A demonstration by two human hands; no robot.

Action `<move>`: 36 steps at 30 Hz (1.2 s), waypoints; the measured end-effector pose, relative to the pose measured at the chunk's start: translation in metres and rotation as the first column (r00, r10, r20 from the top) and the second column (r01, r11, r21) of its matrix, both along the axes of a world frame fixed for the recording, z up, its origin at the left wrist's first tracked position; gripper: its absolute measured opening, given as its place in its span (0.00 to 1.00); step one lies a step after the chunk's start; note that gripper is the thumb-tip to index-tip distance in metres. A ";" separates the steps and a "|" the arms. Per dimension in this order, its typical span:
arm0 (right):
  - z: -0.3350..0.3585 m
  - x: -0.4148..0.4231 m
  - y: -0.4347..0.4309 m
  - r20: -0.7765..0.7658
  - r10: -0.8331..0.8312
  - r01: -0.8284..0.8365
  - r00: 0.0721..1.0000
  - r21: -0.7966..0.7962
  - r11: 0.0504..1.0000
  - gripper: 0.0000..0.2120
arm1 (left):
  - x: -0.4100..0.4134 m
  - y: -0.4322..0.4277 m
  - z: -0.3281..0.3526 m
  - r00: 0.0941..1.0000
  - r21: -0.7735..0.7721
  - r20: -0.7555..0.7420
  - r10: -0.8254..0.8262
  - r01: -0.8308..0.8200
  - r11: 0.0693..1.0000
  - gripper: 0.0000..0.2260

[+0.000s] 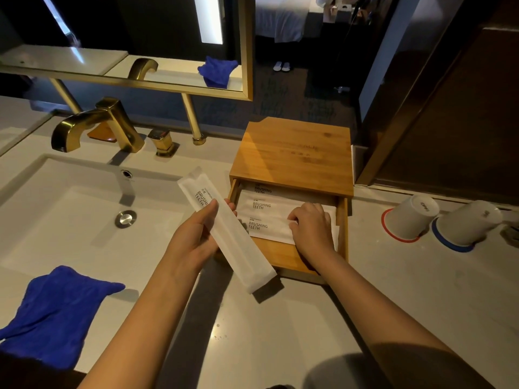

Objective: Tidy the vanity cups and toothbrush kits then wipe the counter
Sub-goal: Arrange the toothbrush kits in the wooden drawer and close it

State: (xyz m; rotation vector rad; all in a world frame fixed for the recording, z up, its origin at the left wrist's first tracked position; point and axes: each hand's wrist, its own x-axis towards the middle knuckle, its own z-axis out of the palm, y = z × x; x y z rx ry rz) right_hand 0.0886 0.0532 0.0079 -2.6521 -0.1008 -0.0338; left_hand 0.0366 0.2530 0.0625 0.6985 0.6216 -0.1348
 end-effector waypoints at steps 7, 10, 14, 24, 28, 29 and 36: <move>0.002 0.001 0.001 -0.008 -0.012 0.012 1.000 0.000 1.000 0.04 | 0.005 -0.006 -0.001 1.000 -0.128 0.005 0.016 -0.015 0.992 0.14; 0.015 -0.002 0.003 -0.049 -0.017 0.018 0.999 0.029 0.999 0.06 | 0.005 -0.011 -0.001 1.000 -0.100 0.024 -0.003 0.005 0.995 0.11; 0.050 -0.020 0.017 -0.309 0.212 0.023 0.927 0.611 0.791 0.10 | 0.005 -0.020 0.002 0.997 -0.047 0.068 -0.026 0.029 0.998 0.10; 0.067 -0.027 0.021 -0.378 0.367 0.017 0.850 0.717 0.697 0.04 | 0.003 -0.033 0.002 0.983 0.091 0.161 -0.086 0.072 0.993 0.14; 0.066 -0.023 0.019 -0.346 0.324 0.034 0.880 0.729 0.684 0.07 | 0.002 -0.034 0.006 0.983 0.087 0.168 -0.075 0.061 0.994 0.13; 0.067 -0.022 0.017 -0.335 0.302 0.045 0.893 0.733 0.679 0.08 | 0.002 -0.034 0.007 0.985 0.097 0.157 -0.070 0.056 0.994 0.12; 0.078 -0.007 -0.005 -0.271 0.145 0.065 0.952 0.639 0.767 0.09 | -0.002 -0.023 0.001 0.955 0.665 0.207 -0.214 0.023 0.746 0.13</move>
